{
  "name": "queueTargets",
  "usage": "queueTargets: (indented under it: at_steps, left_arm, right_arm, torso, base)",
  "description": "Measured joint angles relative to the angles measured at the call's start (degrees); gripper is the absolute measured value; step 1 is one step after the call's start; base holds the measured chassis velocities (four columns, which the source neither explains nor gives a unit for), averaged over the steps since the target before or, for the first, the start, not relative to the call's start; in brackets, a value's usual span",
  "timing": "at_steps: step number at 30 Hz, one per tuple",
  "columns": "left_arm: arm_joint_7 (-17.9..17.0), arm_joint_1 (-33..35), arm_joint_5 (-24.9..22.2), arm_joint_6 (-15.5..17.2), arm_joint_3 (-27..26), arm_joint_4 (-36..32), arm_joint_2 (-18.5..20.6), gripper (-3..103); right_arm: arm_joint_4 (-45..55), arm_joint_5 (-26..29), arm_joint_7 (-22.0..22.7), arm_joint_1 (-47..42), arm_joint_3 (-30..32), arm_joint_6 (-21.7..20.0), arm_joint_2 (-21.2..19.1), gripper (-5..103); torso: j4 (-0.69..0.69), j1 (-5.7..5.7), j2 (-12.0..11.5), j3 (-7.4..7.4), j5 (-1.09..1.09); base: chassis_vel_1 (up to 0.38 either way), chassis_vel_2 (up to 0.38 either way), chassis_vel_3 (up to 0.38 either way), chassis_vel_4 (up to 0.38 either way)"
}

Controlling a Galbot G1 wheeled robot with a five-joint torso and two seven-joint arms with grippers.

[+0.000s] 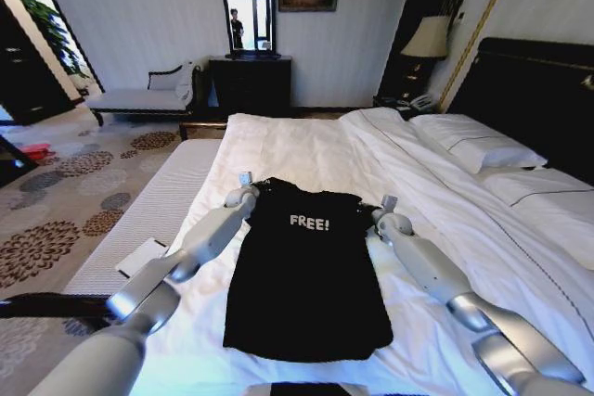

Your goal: Fold the clothes on the bed.

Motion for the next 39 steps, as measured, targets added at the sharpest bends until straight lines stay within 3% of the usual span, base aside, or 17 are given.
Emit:
queueTargets:
  at_steps: [8, 18, 21, 22, 26, 28, 31, 32, 34, 36, 37, 38, 39]
  left_arm:
    - [0.83, -0.51, 1.23, -0.44, -0.56, 3.42, -1.88, 1]
    - [-0.89, 0.73, 1.38, -0.44, -2.44, 4.28, -2.8, 1]
    - [-1.47, 1.02, 2.03, -0.08, -3.35, 4.49, -3.5, 9]
    - [-1.67, 1.11, 2.53, 0.02, -3.71, 4.5, -3.74, 9]
    - [-2.93, 1.58, 3.35, -0.02, -4.78, 2.8, -3.21, 30]
    - [-3.07, 1.62, 3.35, -0.02, -4.82, 2.55, -3.02, 30]
    - [-4.62, 2.53, 2.14, 0.49, -4.77, -1.21, -0.25, 46]
    - [-4.62, 2.53, 2.14, 0.49, -4.77, -1.21, -0.25, 46]
    - [-6.28, 3.68, 1.11, 0.81, -4.86, -4.38, 2.33, 57]
    - [-6.92, 4.21, 0.79, 0.87, -5.09, -5.8, 3.25, 63]
    - [-7.67, 5.0, 0.22, 0.94, -5.68, -7.82, 4.56, 63]
    - [-9.11, 6.43, -0.93, 1.2, -6.66, -11.51, 6.86, 74]
    - [-10.22, 8.0, -1.99, 1.31, -7.44, -15.36, 9.06, 74]
  right_arm:
    - [-2.35, -1.2, -0.51, 0.76, -0.2, 0.97, 1.97, 1]
    - [-2.64, -1.74, -0.66, 0.85, -0.51, 1.3, 1.64, 1]
    - [-2.42, -2.17, -0.8, 0.49, -0.52, 1.43, 1.39, 5]
    - [-2.09, -2.33, -0.8, 0.23, -0.45, 1.57, 1.12, 10]
    - [0.12, -2.95, -0.78, -1.07, 0.2, 1.99, -0.71, 31]
    - [0.29, -3.0, -0.78, -1.16, 0.24, 2.0, -0.88, 31]
    - [2.7, -3.38, -0.56, -2.5, 1.22, 2.04, -2.94, 47]
    - [2.7, -3.38, -0.56, -2.5, 1.22, 2.04, -2.94, 47]
    - [5.23, -2.93, 0.04, -3.95, 2.81, 1.92, -4.48, 59]
    - [6.39, -2.64, 0.29, -4.65, 3.51, 1.79, -5.09, 59]
    - [7.97, -2.19, 0.62, -5.59, 4.51, 1.53, -5.81, 64]
    - [10.42, -1.14, 1.19, -7.06, 6.29, 0.99, -6.89, 70]
    - [12.43, 0.2, 1.78, -8.3, 7.87, 0.43, -7.71, 75]
  torso:
    - [0.01, 0.0, 0.0, 0.0, -0.01]
    - [0.01, -0.01, 0.0, 0.0, -0.01]
    - [0.01, -0.01, 0.0, 0.0, 0.0]
    - [0.01, -0.01, 0.01, -0.01, -0.01]
    - [-0.01, -0.01, 0.01, 0.0, 0.0]
    - [-0.01, -0.01, 0.01, -0.01, 0.0]
    - [0.01, -0.01, 0.01, -0.01, 0.0]
    - [0.01, -0.01, 0.01, -0.01, 0.0]
    - [0.02, -0.01, 0.0, -0.01, -0.01]
    - [0.02, -0.01, 0.0, 0.0, -0.01]
    - [0.01, -0.01, 0.0, 0.0, -0.01]
    - [0.0, -0.01, 0.01, -0.01, 0.0]
    - [-0.01, -0.01, 0.01, -0.01, -0.01]
  base:
    - [0.0, 0.0, 0.0, 0.0]
    - [0.0, 0.0, 0.0, 0.0]
    - [0.0, 0.0, 0.0, 0.0]
    - [0.0, 0.0, 0.0, 0.0]
    - [0.0, 0.0, 0.0, 0.0]
    - [0.0, 0.0, 0.0, 0.0]
    - [0.0, 0.0, 0.0, 0.0]
    - [0.0, 0.0, 0.0, 0.0]
    - [0.0, 0.0, 0.0, 0.0]
    - [0.0, 0.0, 0.0, 0.0]
    - [0.0, 0.0, 0.0, 0.0]
    - [0.0, 0.0, 0.0, 0.0]
    - [0.0, 0.0, 0.0, 0.0]
